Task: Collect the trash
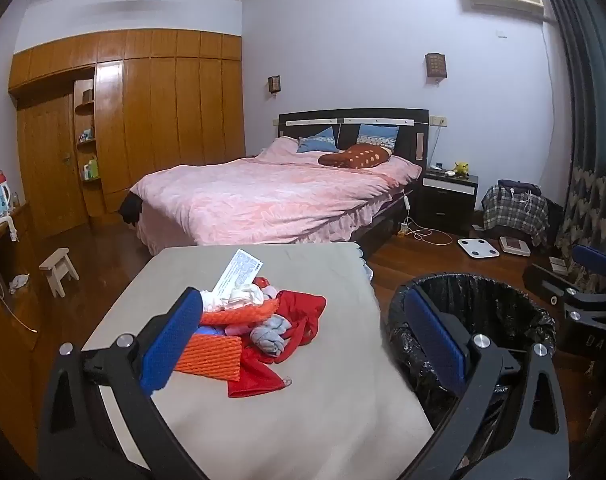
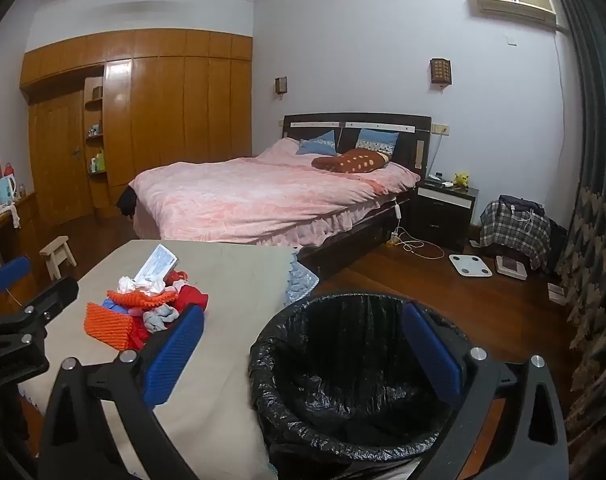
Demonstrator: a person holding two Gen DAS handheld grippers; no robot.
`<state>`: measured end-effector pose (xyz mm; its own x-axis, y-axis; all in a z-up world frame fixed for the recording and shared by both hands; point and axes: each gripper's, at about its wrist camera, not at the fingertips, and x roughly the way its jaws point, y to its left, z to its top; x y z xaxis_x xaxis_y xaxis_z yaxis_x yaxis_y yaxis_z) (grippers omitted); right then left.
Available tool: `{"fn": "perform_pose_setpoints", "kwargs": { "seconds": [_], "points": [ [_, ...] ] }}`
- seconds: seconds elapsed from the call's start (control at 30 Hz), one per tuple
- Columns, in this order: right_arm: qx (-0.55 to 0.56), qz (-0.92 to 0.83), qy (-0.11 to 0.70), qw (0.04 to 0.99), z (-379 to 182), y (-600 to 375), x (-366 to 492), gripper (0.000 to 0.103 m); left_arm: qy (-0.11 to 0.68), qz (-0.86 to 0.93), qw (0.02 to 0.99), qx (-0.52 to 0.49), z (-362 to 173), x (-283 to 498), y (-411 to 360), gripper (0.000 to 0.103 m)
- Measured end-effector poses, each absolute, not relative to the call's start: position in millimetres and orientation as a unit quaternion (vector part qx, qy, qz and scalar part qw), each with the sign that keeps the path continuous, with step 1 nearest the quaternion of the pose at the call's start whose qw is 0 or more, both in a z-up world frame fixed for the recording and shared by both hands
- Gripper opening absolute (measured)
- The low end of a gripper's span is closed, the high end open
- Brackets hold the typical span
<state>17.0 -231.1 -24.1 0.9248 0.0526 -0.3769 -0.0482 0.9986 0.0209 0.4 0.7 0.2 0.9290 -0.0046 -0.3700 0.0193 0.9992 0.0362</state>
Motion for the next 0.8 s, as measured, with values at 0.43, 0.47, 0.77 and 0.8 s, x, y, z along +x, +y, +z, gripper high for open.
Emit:
{"fn": "perform_pose_setpoints", "kwargs": {
  "seconds": [0.43, 0.47, 0.77, 0.8],
  "points": [
    [0.006, 0.027, 0.197, 0.98, -26.1, -228.9, 19.0, 0.097, 0.188, -0.002, 0.982, 0.026, -9.4, 5.2, 2.7, 0.098],
    [0.007, 0.027, 0.197, 0.98, -26.0, -228.8, 19.0, 0.097, 0.188, -0.002, 0.982, 0.026, -10.4, 5.5, 3.0, 0.098],
    [0.009, 0.026, 0.198, 0.98, -24.3, -227.1, 19.6, 0.097, 0.19, -0.001, 0.981, 0.026, -5.3, 4.5, 1.9, 0.098],
    [0.01, 0.025, 0.197, 0.98, -25.5, -234.0, 20.3, 0.097, 0.19, -0.001, 0.981, 0.026, -5.0, 4.2, 1.9, 0.098]
  ]
}}
